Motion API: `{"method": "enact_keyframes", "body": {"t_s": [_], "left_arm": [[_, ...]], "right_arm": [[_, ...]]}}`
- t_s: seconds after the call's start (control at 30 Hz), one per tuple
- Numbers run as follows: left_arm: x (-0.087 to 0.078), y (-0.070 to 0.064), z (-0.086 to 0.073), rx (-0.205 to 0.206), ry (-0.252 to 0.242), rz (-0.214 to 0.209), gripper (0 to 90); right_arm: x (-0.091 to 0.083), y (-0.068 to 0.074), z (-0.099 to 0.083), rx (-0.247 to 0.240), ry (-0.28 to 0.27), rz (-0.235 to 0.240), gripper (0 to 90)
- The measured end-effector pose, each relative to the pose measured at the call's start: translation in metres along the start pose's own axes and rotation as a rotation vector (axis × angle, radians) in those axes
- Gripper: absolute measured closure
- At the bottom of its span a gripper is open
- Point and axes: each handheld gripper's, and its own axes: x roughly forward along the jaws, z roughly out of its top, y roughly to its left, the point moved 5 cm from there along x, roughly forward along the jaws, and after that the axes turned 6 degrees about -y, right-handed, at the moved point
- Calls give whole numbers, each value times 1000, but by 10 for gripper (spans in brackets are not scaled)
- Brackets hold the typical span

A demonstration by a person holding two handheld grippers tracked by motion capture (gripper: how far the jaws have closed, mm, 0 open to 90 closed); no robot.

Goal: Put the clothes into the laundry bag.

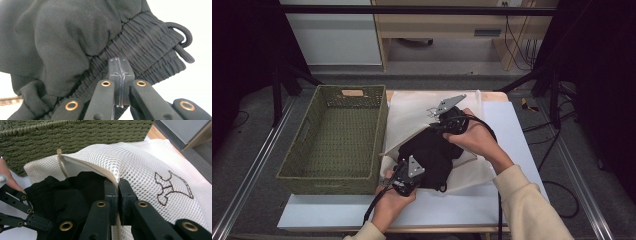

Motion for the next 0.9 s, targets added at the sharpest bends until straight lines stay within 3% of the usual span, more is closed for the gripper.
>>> {"method": "enact_keyframes", "body": {"t_s": [0.9], "left_arm": [[16,8,9,-2,20,26,899]], "right_arm": [[-2,-3,2,0,-3,1,870]]}}
